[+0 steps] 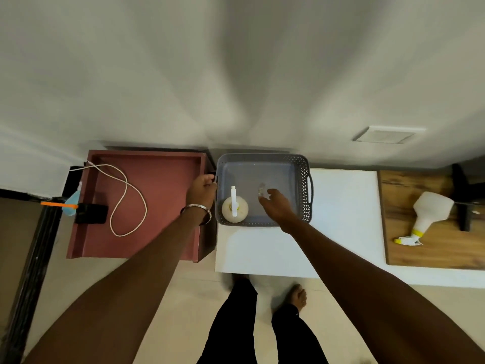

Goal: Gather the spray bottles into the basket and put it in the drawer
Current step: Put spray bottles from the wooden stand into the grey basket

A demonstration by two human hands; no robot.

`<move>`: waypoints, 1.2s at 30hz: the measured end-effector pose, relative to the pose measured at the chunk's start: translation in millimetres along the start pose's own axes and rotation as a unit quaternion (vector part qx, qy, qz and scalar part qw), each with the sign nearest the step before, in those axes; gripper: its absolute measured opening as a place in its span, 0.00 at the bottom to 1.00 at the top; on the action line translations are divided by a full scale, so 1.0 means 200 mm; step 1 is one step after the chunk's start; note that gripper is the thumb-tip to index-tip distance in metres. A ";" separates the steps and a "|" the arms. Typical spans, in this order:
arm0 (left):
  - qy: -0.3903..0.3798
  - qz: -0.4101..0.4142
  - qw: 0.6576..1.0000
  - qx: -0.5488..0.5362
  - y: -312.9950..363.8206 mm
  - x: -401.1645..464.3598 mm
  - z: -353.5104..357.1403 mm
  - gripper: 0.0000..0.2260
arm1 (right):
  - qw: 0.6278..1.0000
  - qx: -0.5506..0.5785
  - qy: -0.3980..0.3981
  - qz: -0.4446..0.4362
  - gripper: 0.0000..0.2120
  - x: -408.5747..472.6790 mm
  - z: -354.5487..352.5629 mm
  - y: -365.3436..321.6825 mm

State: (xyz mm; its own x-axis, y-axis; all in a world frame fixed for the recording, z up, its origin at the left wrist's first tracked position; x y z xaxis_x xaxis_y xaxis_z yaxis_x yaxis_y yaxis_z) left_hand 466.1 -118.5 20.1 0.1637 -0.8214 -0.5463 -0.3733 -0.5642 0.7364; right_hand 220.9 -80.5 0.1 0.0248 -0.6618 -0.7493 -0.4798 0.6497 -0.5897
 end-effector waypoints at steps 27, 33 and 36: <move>-0.132 0.040 0.986 -0.096 0.58 -0.99 2.01 0.08 | 0.980 -0.008 0.194 0.049 0.25 -1.00 -1.85 1.51; -0.187 -0.028 0.975 -0.115 0.67 -0.84 2.55 0.09 | 0.976 -0.018 0.207 0.066 0.30 -0.80 -2.09 1.65; -0.207 -0.041 0.973 -0.091 0.70 -0.70 2.78 0.11 | 0.976 -0.029 0.208 0.059 0.30 -0.62 -2.19 1.68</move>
State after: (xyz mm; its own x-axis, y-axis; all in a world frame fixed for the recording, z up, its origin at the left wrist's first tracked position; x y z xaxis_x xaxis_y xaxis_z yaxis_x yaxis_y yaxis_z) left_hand -116.4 -36.6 -22.2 -0.2097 -0.6903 -0.6925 -0.2009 -0.6627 0.7214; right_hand -326.8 56.2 27.7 -0.3858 -0.6863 -0.6166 -0.5068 0.7161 -0.4799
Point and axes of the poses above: each hand's wrist, its own x-axis towards the middle knuckle, its own z-axis out of the palm, y = z × x, the point moved 10 cm from there along x, towards the middle knuckle, and after that the axes turned 8 degrees about -y, right-handed, at the moved point
